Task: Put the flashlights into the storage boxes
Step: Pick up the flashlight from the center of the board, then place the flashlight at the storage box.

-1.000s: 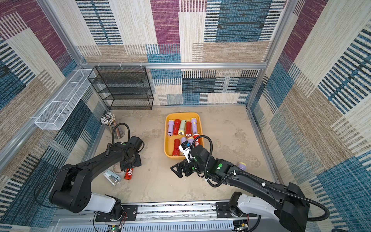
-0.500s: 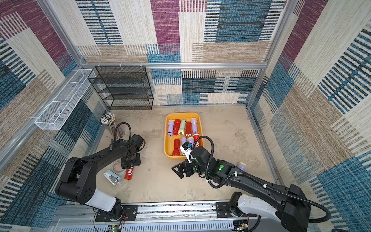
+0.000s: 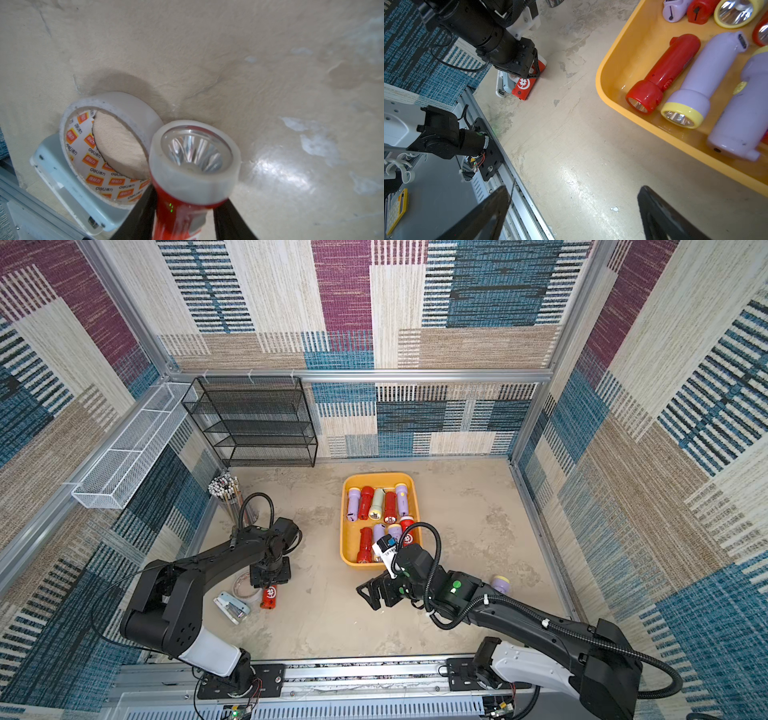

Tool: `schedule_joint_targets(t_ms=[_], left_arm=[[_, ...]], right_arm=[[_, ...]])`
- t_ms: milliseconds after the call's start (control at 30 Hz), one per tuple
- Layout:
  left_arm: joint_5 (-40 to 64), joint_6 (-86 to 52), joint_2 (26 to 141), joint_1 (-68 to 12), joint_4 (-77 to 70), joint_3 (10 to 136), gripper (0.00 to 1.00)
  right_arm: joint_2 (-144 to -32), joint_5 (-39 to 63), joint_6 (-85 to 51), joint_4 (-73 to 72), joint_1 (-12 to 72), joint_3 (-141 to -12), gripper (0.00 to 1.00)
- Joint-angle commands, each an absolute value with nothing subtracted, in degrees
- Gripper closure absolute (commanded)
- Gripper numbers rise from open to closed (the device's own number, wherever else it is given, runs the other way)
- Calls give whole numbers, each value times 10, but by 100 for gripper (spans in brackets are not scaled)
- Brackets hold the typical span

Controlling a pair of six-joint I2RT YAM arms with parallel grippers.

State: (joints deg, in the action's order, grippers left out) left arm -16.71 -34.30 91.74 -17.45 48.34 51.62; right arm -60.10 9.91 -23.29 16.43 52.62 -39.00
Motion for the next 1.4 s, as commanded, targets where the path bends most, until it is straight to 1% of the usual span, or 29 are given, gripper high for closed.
schedule_joint_targets(t_ms=[0,100,333,567,867,1100,1367], left_arm=[[-63,-339,936,-174,399,507,53],[-55,-339,938,-175,396,508,57],[-39,-340,899,-180,399,507,61],[-26,-342,857,-189,417,529,61],[-9,-344,846,-202,425,567,61],[3,-347,868,-234,424,631,61],[7,-348,938,-288,424,731,61]], right_arm=[[-603,95,-229,147,526,-391,0],[-605,94,-229,148,526,-391,0],[-607,90,-228,147,526,-392,0],[-606,86,-229,148,526,-393,0],[-595,79,-230,157,526,-393,0],[-582,72,-232,165,526,-392,0],[-565,63,-234,181,526,-394,0]])
